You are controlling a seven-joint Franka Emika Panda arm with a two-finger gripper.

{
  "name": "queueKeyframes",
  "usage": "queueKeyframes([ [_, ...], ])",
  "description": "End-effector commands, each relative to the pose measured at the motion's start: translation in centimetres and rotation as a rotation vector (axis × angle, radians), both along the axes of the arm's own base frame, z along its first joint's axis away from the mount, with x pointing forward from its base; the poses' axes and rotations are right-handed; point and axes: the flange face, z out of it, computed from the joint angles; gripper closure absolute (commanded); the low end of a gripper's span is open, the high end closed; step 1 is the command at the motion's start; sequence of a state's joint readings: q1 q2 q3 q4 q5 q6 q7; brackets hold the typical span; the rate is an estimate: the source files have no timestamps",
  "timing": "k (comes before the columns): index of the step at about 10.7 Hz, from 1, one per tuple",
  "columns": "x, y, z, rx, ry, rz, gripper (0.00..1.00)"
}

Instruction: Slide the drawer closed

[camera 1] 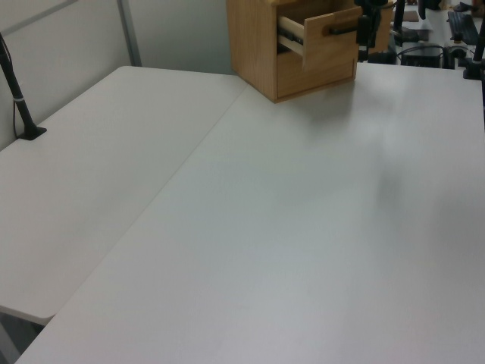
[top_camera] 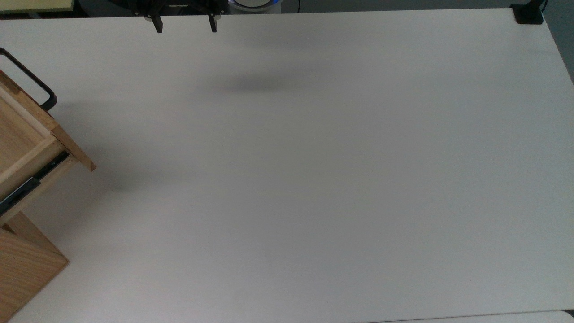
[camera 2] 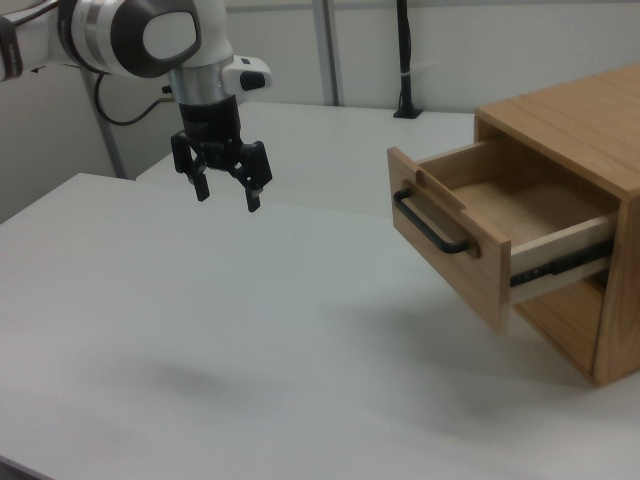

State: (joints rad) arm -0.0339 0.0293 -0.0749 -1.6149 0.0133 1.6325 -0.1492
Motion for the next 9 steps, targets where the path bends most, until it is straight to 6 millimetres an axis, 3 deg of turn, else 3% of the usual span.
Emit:
queueKeyframes([
  [1,-0.47,-1.48,1.04,-0.001,0.01,-0.035,0.0],
  [2,-0.3,-1.67,1.71,-0.003,-0.004,-0.04,0.0],
  [9,-0.55,-2.3,1.42,0.0,0.02,-0.049,0.0],
])
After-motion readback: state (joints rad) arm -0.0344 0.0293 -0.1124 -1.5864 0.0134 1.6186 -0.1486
